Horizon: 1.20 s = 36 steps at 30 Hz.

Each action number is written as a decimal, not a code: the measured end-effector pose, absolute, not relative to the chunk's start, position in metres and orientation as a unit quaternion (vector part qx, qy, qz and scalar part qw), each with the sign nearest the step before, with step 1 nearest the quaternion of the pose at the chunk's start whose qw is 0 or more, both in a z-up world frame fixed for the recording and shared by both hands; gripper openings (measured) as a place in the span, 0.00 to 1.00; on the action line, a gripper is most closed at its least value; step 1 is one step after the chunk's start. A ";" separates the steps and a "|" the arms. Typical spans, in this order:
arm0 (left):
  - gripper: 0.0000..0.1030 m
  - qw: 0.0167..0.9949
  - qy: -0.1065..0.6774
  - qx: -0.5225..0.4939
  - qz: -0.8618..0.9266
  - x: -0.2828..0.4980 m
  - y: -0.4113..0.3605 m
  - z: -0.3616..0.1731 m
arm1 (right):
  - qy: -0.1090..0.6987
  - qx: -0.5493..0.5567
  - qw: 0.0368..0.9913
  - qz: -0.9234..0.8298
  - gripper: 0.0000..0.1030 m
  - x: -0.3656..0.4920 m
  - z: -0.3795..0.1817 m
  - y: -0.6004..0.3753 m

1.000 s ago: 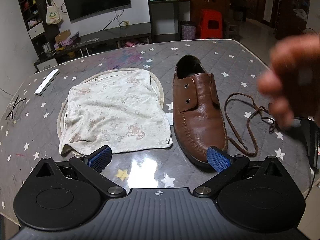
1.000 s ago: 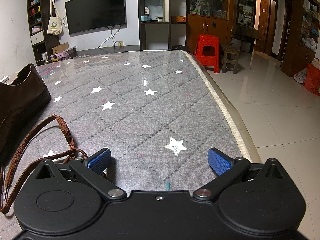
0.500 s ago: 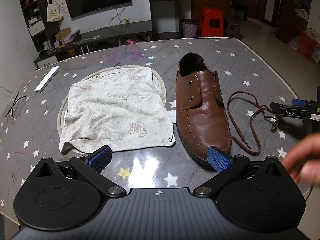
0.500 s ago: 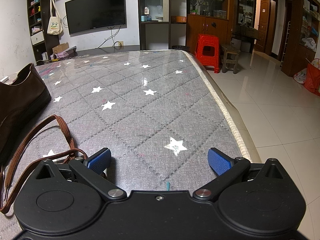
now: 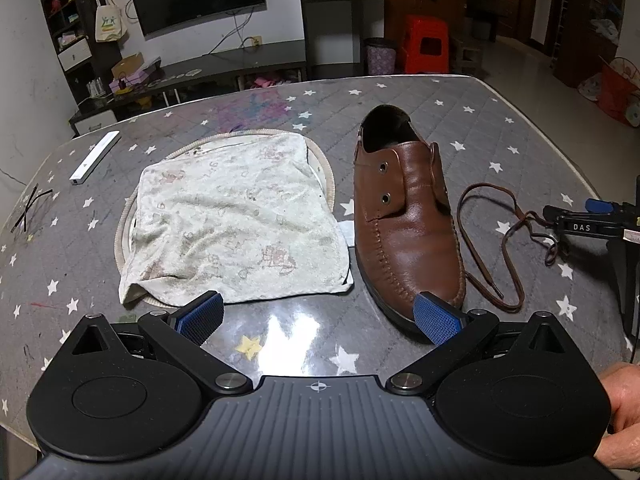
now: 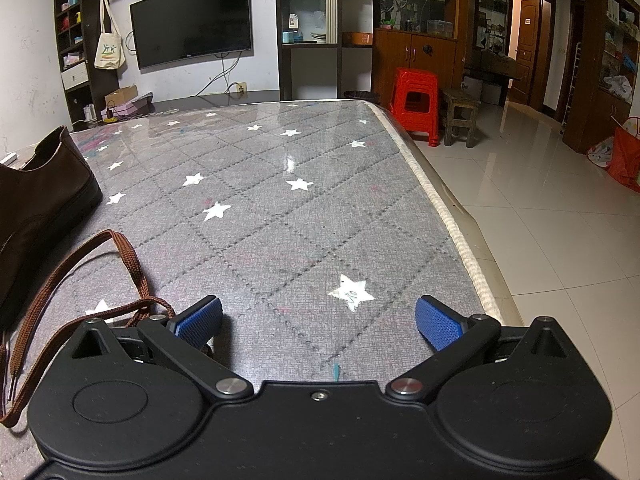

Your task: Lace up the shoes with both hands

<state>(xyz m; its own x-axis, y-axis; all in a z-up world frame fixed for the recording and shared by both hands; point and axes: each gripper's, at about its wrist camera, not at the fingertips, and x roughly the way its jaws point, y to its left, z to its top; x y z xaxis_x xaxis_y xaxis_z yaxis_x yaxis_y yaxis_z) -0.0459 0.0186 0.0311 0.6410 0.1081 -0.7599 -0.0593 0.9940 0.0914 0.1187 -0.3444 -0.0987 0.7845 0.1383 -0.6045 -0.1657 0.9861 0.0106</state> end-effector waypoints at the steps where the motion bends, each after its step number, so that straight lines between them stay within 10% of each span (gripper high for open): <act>1: 0.99 0.905 0.421 0.029 0.046 -0.046 0.019 0.031 | 0.318 -0.022 0.944 0.080 1.00 0.118 -0.099 -0.346; 36: 0.99 0.904 0.422 0.029 0.066 -0.048 0.026 0.030 | 0.318 -0.021 0.944 0.081 1.00 0.119 -0.099 -0.344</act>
<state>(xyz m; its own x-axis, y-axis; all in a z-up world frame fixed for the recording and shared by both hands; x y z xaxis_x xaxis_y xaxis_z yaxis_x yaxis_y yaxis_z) -0.0482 0.0264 0.0300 0.6353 0.1426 -0.7590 -0.0942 0.9898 0.1071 0.1189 -0.3440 -0.0987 0.7845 0.1384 -0.6045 -0.1657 0.9861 0.0107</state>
